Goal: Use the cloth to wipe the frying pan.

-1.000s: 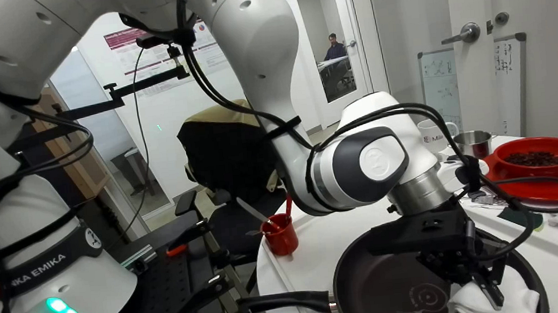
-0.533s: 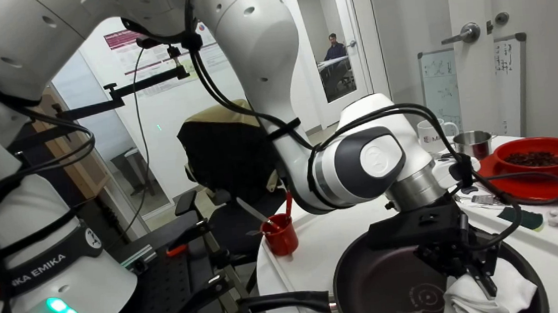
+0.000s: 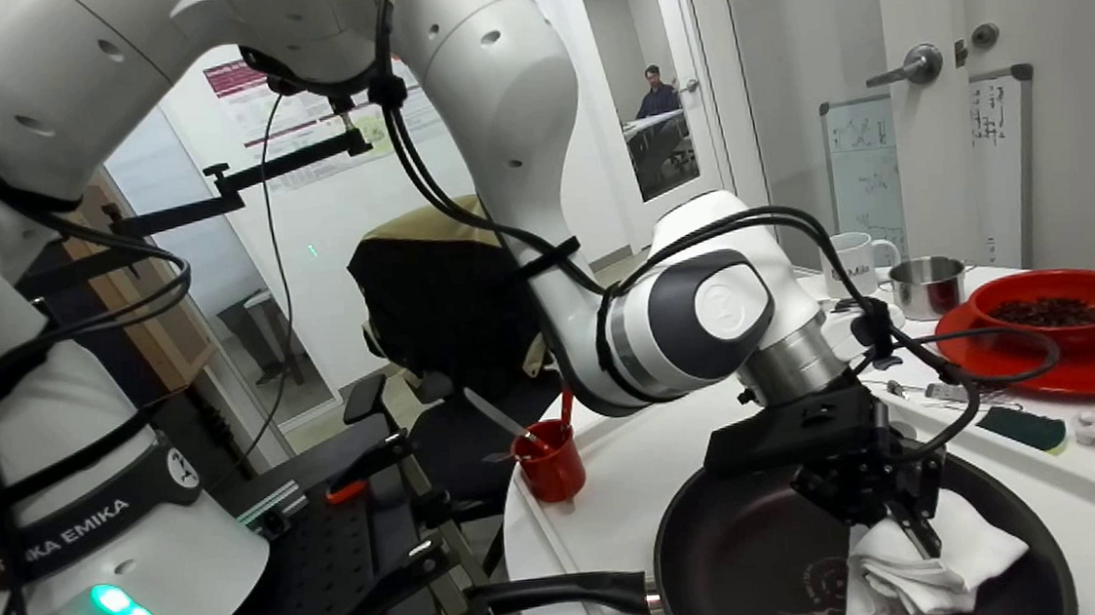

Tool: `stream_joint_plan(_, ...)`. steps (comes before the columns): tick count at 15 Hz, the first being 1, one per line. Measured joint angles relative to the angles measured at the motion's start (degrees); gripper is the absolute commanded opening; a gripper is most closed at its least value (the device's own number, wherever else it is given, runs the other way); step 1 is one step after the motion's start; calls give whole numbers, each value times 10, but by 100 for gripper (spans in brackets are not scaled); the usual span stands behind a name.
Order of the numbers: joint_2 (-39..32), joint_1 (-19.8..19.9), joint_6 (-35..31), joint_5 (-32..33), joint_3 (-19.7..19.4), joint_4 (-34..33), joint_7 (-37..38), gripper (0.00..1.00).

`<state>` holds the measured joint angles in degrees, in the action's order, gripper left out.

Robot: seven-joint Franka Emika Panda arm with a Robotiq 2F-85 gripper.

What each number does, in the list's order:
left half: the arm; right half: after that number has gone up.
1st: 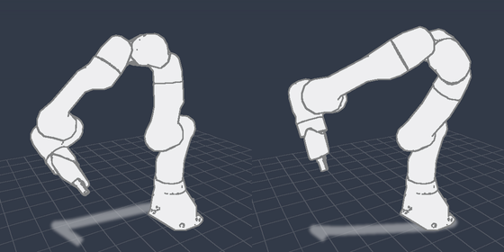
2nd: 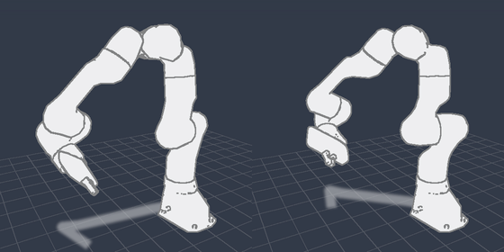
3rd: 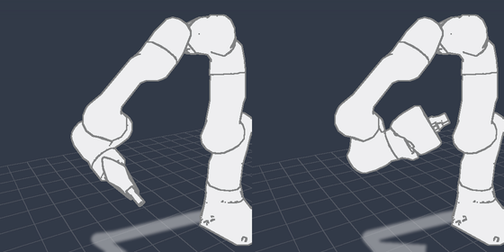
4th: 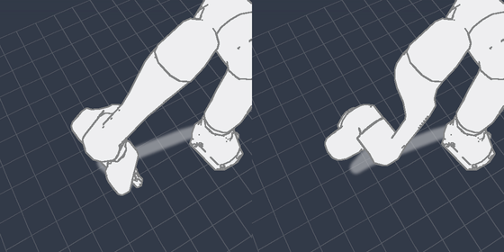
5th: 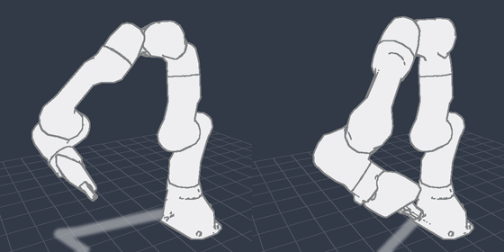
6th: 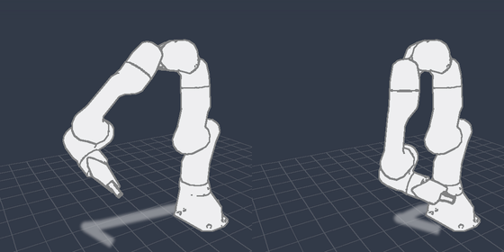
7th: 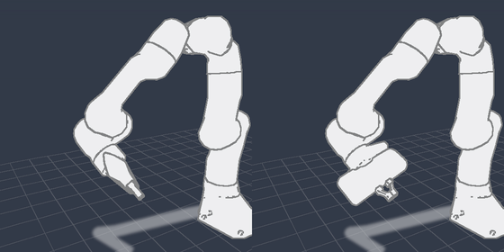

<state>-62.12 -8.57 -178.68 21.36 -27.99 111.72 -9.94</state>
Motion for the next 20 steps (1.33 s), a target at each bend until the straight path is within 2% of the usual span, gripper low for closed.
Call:
stream_joint_plan(11, -8, -54, -21, 0, -8, 16, -1, 7)
stream_joint_plan(20, 3, -94, -118, 4, -12, 100, -56, 7)
